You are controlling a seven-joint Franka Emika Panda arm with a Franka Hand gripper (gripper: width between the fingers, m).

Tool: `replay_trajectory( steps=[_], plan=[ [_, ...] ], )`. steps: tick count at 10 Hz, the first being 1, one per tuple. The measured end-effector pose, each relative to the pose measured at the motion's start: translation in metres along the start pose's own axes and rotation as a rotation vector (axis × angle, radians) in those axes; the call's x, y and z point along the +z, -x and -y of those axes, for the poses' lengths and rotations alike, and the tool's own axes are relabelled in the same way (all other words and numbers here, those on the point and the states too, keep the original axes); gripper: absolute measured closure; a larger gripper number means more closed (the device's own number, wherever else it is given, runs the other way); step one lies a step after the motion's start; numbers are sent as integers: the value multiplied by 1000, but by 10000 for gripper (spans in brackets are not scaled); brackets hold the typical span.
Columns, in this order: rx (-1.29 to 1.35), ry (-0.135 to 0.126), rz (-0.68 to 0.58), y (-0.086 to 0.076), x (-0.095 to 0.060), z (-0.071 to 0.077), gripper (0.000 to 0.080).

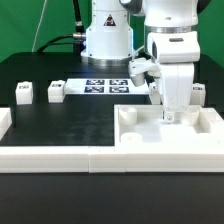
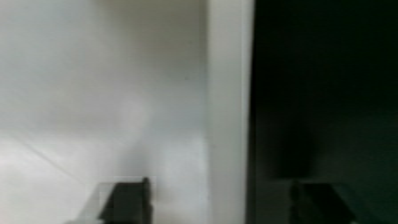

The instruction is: Assemble one leg

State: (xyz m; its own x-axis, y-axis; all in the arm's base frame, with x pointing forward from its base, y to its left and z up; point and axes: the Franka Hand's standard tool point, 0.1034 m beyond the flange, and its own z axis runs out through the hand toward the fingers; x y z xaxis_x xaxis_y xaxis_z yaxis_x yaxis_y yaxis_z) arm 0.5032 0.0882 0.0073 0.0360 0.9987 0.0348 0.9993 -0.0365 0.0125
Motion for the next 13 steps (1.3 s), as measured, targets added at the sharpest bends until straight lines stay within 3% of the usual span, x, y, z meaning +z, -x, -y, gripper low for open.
replay_trajectory(
  steps=[1, 2, 7, 13],
  plan=[
    [0, 0, 0, 0, 0, 0, 290],
    [1, 0, 0, 0, 0, 0, 195],
    [2, 0, 0, 1, 0, 0, 151],
    [107, 55, 11, -6, -54, 18, 151]
  ],
)
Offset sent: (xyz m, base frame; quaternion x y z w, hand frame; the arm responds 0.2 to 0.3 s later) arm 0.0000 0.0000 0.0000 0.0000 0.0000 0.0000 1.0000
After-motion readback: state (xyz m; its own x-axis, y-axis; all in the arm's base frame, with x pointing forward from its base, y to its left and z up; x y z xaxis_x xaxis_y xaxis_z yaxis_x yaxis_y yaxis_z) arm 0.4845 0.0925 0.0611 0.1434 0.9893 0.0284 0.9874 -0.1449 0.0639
